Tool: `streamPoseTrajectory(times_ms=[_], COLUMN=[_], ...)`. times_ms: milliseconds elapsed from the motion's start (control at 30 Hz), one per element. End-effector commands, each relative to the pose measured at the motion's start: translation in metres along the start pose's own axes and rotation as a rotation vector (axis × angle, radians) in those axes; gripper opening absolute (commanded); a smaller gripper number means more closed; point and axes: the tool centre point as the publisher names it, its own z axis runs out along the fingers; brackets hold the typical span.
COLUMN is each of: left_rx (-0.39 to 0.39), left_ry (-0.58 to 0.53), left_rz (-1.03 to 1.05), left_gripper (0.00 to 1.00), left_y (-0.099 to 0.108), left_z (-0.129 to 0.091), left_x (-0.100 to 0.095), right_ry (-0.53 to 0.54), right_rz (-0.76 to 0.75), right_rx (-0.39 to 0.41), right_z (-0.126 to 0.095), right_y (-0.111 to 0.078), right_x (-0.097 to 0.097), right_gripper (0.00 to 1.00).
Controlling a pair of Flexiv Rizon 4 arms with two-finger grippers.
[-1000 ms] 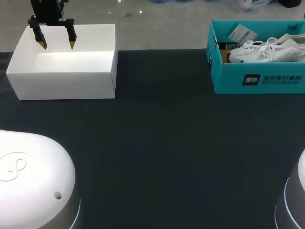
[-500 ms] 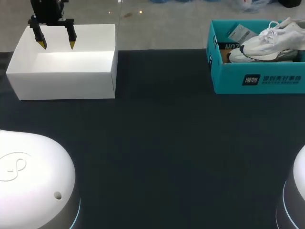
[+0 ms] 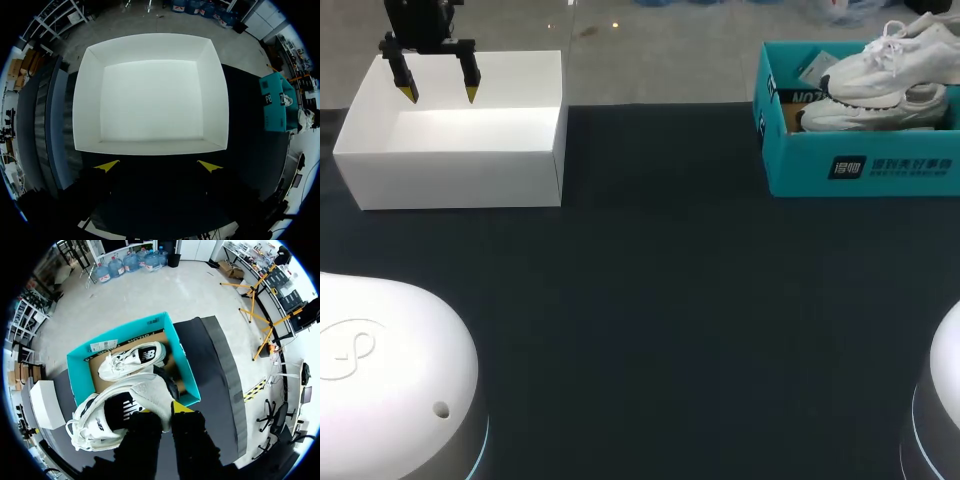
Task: Take the shoe out of the shoebox, open the shoe tongue, remove and reinsert the insole, then place the shoe into the shoebox
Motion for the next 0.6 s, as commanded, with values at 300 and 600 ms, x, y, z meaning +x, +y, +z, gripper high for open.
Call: streamPoseTrajectory(times_ms=[300,600], left_rx=[0.0,0.0], left_ry=[0.0,0.0], left_rz=[0.0,0.0], left_gripper=[1.0,1.0], left_y=[0.0,0.0], left_z=[0.0,0.0], left_x=[0.0001,0.0001], right_ry=[-0.015,-0.015], right_rz=[0.003,0.003], right_rx=[-0.012,-0.012], right_z=[-0.0138,-0.0138], right_y=[-0.0058,-0.0058], right_x=[0.0017,0.0017], right_gripper=[0.0,0.0])
